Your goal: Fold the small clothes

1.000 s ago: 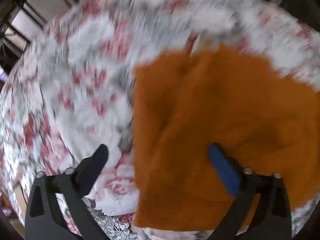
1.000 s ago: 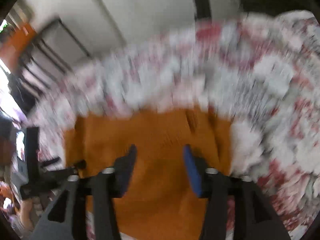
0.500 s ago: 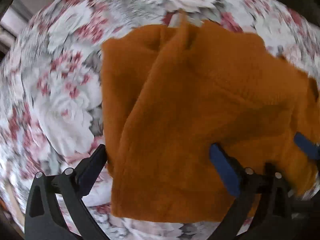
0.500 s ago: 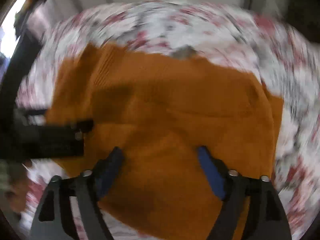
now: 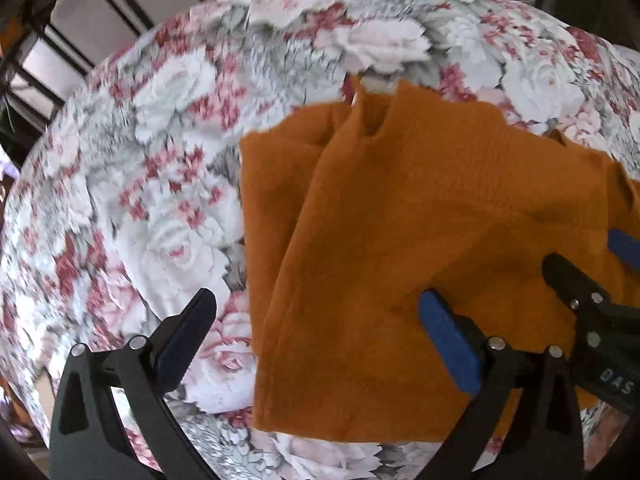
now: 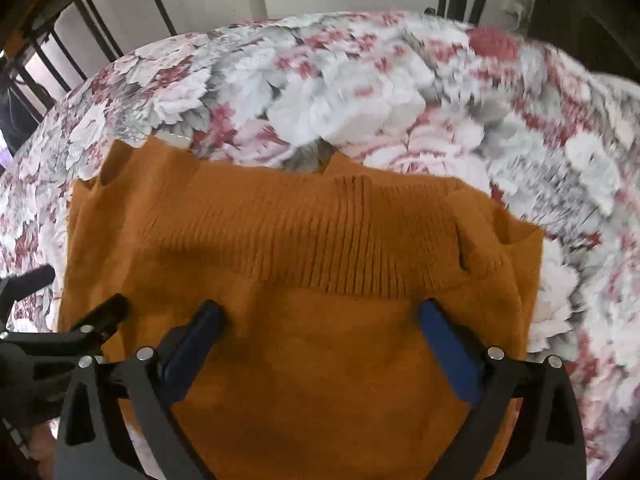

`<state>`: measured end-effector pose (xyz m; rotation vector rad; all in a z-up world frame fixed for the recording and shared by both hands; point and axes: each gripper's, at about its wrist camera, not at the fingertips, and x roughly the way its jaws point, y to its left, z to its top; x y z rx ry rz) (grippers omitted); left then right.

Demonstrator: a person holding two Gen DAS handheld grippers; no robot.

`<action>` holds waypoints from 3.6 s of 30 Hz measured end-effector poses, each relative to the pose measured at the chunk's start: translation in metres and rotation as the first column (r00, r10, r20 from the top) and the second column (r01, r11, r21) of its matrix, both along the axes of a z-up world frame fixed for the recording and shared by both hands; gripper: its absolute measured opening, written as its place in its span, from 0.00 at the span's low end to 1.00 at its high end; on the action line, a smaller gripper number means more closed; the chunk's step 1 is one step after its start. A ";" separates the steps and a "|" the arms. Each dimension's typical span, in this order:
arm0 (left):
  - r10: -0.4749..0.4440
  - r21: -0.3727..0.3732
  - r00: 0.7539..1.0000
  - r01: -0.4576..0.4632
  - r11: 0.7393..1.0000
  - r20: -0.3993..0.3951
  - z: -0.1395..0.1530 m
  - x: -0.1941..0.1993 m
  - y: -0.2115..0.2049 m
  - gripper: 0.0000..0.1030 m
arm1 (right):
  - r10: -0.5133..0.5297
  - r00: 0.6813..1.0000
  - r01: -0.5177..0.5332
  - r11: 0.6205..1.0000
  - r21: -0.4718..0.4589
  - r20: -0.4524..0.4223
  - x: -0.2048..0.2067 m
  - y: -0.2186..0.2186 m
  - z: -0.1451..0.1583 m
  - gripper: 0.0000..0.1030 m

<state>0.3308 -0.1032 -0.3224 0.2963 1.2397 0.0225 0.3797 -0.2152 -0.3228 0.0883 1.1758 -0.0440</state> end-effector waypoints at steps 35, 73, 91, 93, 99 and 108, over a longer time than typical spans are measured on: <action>-0.001 0.000 0.999 0.001 1.000 0.054 0.012 -0.003 0.004 0.96 | -0.007 0.998 0.010 0.999 -0.049 0.066 -0.038 -0.008 0.023 0.97; -0.023 -0.120 0.996 0.033 0.992 0.084 -0.003 0.039 -0.015 0.96 | -0.243 0.969 0.242 0.970 0.034 0.033 -0.011 -0.056 0.010 0.97; -0.046 -0.146 0.998 0.052 0.988 0.041 -0.009 0.032 -0.027 0.96 | -0.212 0.972 0.214 0.977 0.018 -0.099 -0.013 -0.065 -0.016 0.97; -0.035 -0.130 0.997 0.044 0.990 0.076 0.000 0.031 -0.025 0.96 | -0.216 0.966 0.226 0.973 0.054 -0.140 -0.014 -0.073 -0.015 0.97; 0.006 -0.247 0.999 0.005 0.969 0.046 0.032 0.031 -0.012 0.95 | -0.337 0.941 0.311 0.893 0.325 0.029 -0.039 -0.120 0.046 0.97; -0.033 -0.270 0.992 0.065 0.961 0.121 0.096 -0.004 -0.023 0.96 | -0.268 0.827 0.101 0.936 0.339 0.495 -0.107 -0.130 0.134 0.97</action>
